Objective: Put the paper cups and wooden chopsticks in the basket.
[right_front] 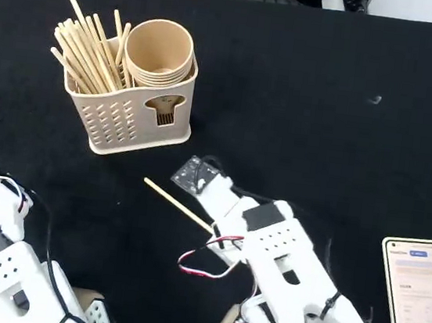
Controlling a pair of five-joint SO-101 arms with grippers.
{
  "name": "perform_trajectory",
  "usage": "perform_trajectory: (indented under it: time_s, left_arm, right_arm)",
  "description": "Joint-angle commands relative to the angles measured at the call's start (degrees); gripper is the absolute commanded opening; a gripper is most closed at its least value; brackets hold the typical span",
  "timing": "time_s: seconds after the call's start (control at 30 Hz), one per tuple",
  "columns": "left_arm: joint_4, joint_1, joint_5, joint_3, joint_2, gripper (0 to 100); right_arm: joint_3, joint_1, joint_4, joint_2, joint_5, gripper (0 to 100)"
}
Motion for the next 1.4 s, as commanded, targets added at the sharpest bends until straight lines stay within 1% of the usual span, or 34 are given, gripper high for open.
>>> perform_trajectory:
  time_s: [0.0, 0.1, 0.23, 0.33, 0.43, 0.63, 0.87, 0.93, 1.03, 1.1, 1.23, 1.37]
  left_arm:
    - [-1.23, -0.48, 0.09, -1.01, 0.00, 13]
    - [-1.23, -0.48, 0.09, -1.01, 0.00, 13]
    - [-1.23, -0.48, 0.09, -1.01, 0.00, 13]
    - [-1.23, -0.48, 0.09, -1.01, 0.00, 13]
    - [-1.23, -0.48, 0.09, -1.01, 0.00, 13]
    - [-1.23, -0.48, 0.09, -1.01, 0.00, 13]
    - [-1.23, -0.48, 0.09, -1.01, 0.00, 13]
    - [-1.23, -0.48, 0.09, -1.01, 0.00, 13]
    - [-1.23, -0.48, 0.09, -1.01, 0.00, 13]
    - [-1.23, -0.48, 0.09, -1.01, 0.00, 13]
    - [-1.23, -0.48, 0.09, -1.01, 0.00, 13]
    - [-1.23, -0.48, 0.09, -1.01, 0.00, 13]
  right_arm:
    - [-2.42, 0.09, -0.09, -2.68, 0.62, 20.4]
    - [-4.70, -4.84, -2.20, -2.33, -4.57, 20.4]
    - [-5.41, -11.69, -9.93, -2.24, -11.52, 20.4]
    - [-5.41, -15.03, -14.51, -2.15, -13.80, 20.4]
    - [-5.41, -16.88, -16.35, -1.89, -14.07, 20.4]
    - [-6.99, -16.97, -19.52, 7.52, -13.63, 20.4]
    - [-16.66, -16.97, -19.96, 22.73, -13.63, 20.3]
    - [-18.24, -16.70, -19.96, 25.71, -13.54, 17.2]
    - [-18.86, -16.88, -20.31, 29.49, -13.54, 7.0]
    - [-19.03, -16.79, -20.22, 30.73, -13.54, 2.5]
    - [-18.68, -16.53, -19.16, 30.81, -10.64, 1.8]
    - [-19.65, -16.53, -14.07, 26.07, -10.02, 1.0]
